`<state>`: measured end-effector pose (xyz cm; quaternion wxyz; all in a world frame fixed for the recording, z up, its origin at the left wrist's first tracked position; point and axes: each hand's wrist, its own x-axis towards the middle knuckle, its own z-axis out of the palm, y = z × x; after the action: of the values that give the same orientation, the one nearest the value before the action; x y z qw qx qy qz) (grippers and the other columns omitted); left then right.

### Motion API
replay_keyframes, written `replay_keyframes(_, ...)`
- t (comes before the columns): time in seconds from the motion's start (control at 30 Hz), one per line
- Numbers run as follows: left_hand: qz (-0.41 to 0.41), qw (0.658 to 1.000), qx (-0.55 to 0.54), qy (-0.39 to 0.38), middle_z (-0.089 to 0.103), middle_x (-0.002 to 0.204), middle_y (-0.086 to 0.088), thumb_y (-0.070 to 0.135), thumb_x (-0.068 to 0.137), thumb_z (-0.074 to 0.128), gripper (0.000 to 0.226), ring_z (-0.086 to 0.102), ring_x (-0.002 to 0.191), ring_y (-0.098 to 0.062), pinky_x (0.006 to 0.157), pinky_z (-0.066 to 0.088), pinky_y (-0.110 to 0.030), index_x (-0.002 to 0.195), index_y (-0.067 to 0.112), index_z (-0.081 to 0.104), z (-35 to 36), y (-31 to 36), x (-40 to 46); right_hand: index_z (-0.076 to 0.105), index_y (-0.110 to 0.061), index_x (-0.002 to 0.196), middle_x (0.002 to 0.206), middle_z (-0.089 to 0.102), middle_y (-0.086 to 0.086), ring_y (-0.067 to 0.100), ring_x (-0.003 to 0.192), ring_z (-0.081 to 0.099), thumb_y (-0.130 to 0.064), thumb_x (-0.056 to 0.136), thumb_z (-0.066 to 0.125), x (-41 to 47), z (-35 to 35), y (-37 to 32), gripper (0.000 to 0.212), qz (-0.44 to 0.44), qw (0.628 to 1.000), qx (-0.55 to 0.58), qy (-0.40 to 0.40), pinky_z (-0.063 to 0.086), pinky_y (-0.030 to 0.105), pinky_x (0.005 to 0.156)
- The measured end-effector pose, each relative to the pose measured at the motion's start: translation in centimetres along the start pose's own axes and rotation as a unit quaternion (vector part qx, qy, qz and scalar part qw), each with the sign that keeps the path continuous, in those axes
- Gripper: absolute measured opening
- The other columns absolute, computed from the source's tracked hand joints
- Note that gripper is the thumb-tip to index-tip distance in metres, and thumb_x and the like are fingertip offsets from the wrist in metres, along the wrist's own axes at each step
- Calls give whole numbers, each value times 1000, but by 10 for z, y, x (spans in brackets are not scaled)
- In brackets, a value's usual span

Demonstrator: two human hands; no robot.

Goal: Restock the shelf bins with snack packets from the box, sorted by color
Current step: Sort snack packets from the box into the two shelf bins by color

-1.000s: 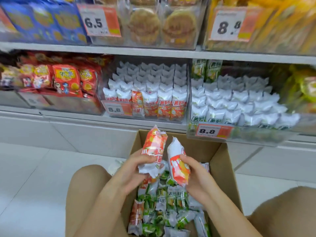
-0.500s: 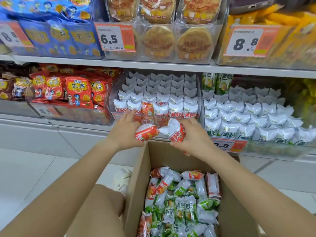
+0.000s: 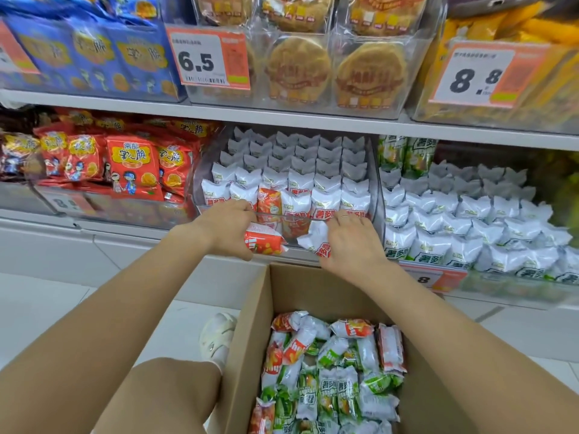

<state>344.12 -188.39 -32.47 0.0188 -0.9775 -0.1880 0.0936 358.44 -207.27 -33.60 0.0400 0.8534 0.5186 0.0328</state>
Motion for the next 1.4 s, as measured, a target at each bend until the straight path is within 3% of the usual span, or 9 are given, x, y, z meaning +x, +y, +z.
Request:
replay_keyframes(0.2, 18, 1000, -10, 13, 41, 99, 3, 51, 68, 69, 59, 42, 97, -15, 79, 36, -28, 115, 19, 54, -5, -1, -11, 48, -8, 126, 127, 48, 10, 27, 118, 45, -48, 83, 59, -12, -11, -1, 59, -6, 1000, 8, 19, 33, 37, 100)
replay_keyframes(0.63, -4, 1000, -8, -22, 50, 109, 1, 63, 54, 51, 78, 47, 101, -17, 86, 40, -29, 121, 22, 55, 11, 15, -54, 43, -8, 133, 139, 40, 11, 27, 128, 38, -53, 85, 55, -57, -1, -15, 67, -31, 999, 31, -2, 29, 38, 108)
replay_keyframes(0.73, -5, 998, -42, -36, 48, 111, 3, 68, 50, 47, 85, 45, 104, -16, 90, 41, -30, 121, 23, 56, 9, 14, -55, 40, -9, 139, 144, 38, 7, 22, 134, 35, -55, 83, 60, -60, -2, -11, 75, -31, 993, 114, 4, 26, 33, 111)
replay_keyframes(0.83, -28, 981, -192, 0, 42, 115, 8, 67, 51, 56, 75, 44, 110, -10, 92, 42, -27, 114, 27, 61, -2, 17, -69, 49, -23, 127, 122, 55, -5, 14, 115, 52, -53, 76, 70, -72, -8, -5, 63, 52, 940, 335, 48, 44, 29, 93)
replay_keyframes(0.9, -63, 929, -365, 25, 50, 106, 7, 54, 61, 74, 52, 53, 98, -8, 80, 46, -21, 102, 24, 63, -13, 26, -83, 51, -29, 115, 107, 64, -11, 9, 98, 61, -51, 73, 75, -78, -13, -2, 53, 113, 866, 485, 51, 51, 32, 85)
replay_keyframes(0.97, -77, 809, -583, -3, 66, 94, 4, 44, 58, 83, 46, 63, 86, -12, 73, 47, -22, 95, 21, 68, -18, 38, -97, 52, -31, 110, 104, 66, -11, 8, 95, 65, -48, 74, 76, -81, -16, 1, 47, 147, 798, 583, 34, 53, 32, 86)
replay_keyframes(1.1, -89, 597, -796, -50, 71, 106, -13, 42, 36, 94, 84, 69, 95, -25, 81, 57, -35, 110, 14, 67, -4, 55, -110, 56, -25, 122, 107, 70, -7, 7, 94, 68, -50, 75, 71, -86, -20, 0, 56, 171, 679, 712, -56, 54, 27, 83)
replay_keyframes(1.27, -132, 502, -854, -30, 70, 102, -22, 23, 71, 77, 53, 71, 89, -31, 68, 59, -34, 116, 1, 58, 2, 75, -114, 62, -16, 96, 84, 70, 2, 20, 79, 66, -31, 91, 59, -90, -26, -5, 17, 213, 531, 815, -97, 54, 40, 80)
replay_keyframes(1.4, -101, 447, -888, -28, 69, 103, -21, 22, 60, 89, 51, 69, 91, -28, 71, 59, -35, 103, 3, 71, 1, 80, -115, 55, -12, 99, 95, 59, 9, 22, 81, 61, -20, 90, 55, -92, -27, -4, 13, 206, 514, 828, -90, 54, 41, 79)
